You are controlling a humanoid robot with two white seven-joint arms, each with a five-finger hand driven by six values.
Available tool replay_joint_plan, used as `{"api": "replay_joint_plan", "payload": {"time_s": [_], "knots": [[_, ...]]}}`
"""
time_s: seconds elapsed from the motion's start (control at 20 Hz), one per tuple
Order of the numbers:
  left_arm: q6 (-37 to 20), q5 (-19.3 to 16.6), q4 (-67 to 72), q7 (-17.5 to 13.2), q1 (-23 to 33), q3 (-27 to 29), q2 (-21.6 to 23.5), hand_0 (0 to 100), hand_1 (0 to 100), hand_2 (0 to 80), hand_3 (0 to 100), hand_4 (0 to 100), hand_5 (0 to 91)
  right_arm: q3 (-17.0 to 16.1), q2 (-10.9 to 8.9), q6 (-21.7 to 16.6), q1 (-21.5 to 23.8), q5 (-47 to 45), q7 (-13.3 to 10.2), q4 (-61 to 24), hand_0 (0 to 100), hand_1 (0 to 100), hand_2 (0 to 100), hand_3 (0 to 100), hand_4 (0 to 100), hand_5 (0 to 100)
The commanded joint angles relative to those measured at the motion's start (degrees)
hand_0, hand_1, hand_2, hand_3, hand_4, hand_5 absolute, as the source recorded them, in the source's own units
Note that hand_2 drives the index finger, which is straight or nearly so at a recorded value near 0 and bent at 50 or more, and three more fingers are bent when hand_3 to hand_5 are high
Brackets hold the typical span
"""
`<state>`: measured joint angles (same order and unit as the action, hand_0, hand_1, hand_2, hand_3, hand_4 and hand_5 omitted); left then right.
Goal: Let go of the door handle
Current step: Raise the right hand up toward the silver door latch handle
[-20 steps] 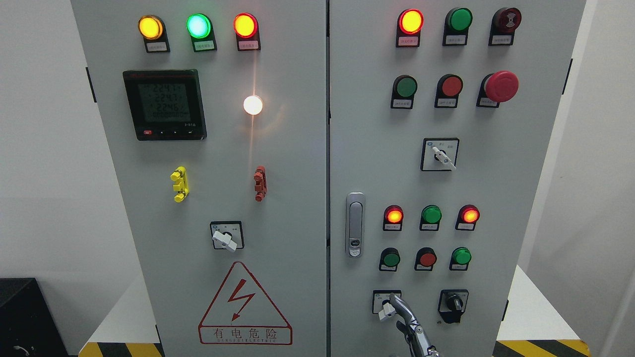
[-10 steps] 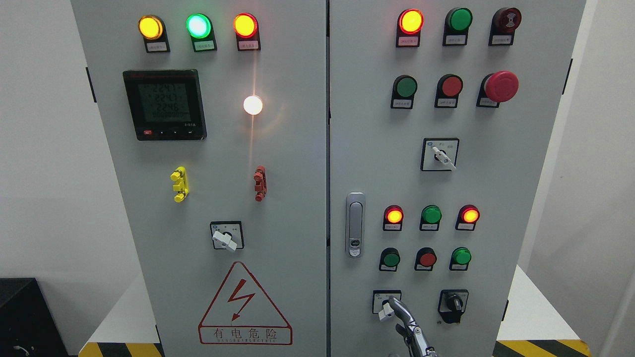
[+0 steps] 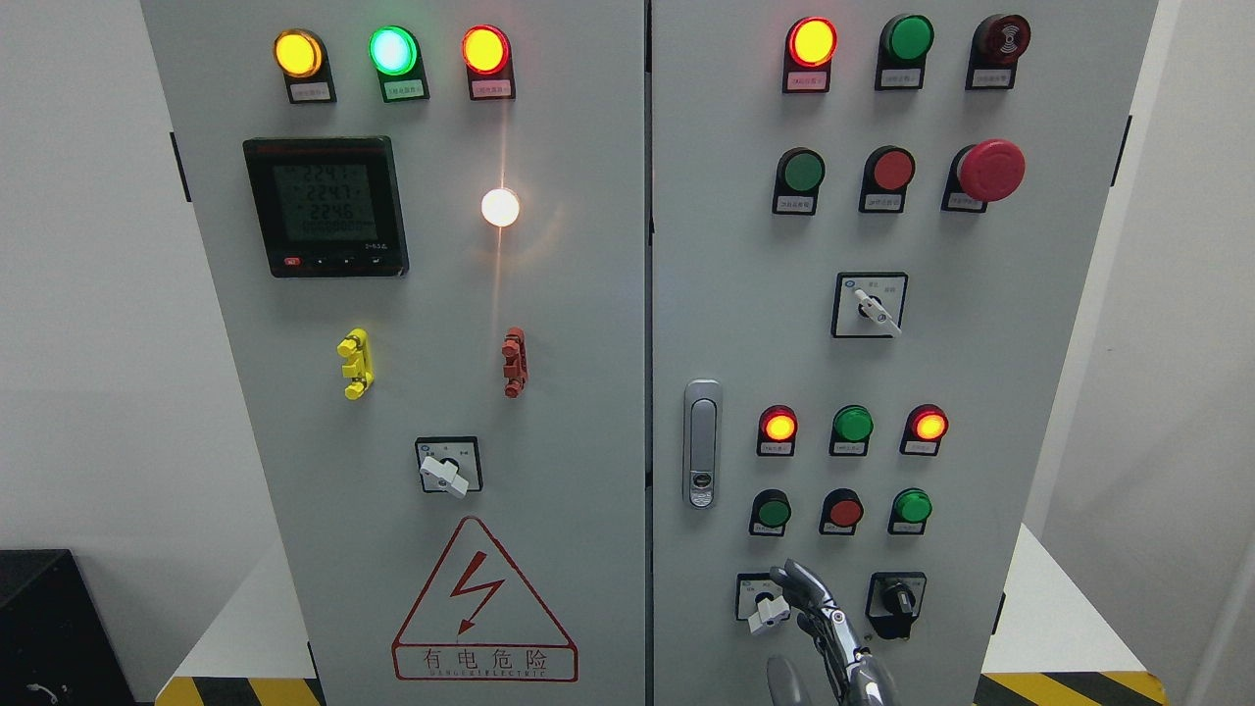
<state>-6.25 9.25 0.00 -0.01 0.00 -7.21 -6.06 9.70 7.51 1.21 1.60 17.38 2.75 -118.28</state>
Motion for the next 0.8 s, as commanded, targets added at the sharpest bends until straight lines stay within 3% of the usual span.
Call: {"api": "replay_joint_plan", "payload": {"time_s": [0.0, 0.15, 0.35, 0.5, 0.75], "knots": [[0.01, -0.02, 1.67, 0.01, -1.49, 0.00, 0.00, 12, 56, 0.0, 0, 0, 0.0, -1.61, 0.04, 0.02, -2.21, 10.01, -0.64, 0.68, 41, 30, 0, 80, 89, 95], [0.01, -0.02, 1.67, 0.01, -1.49, 0.00, 0.00, 12, 56, 0.0, 0, 0, 0.0, -1.78, 0.04, -0.16, -3.61, 13.89, -1.34, 2.96, 41, 32, 0, 91, 96, 100], [0.01, -0.02, 1.67, 0.01, -1.49, 0.00, 0.00, 12, 56, 0.0, 0, 0, 0.0, -1.52, -0.04, -0.59, -4.41, 21.96, -3.36, 4.19, 41, 33, 4, 98, 100, 100], [0.01, 0.06, 1.67, 0.01, -1.49, 0.00, 0.00, 12, 56, 0.0, 0, 0, 0.0, -1.70, -0.04, -5.24, -4.76, 30.23, -3.80, 6.56, 40, 32, 5, 100, 100, 100], [0.01, -0.02, 1.67, 0.01, -1.58, 0.00, 0.00, 12, 56, 0.0, 0, 0, 0.0, -1.61, -0.04, -5.78, -6.25, 40.00, -4.15, 8.32, 39, 30, 5, 100, 100, 100]]}}
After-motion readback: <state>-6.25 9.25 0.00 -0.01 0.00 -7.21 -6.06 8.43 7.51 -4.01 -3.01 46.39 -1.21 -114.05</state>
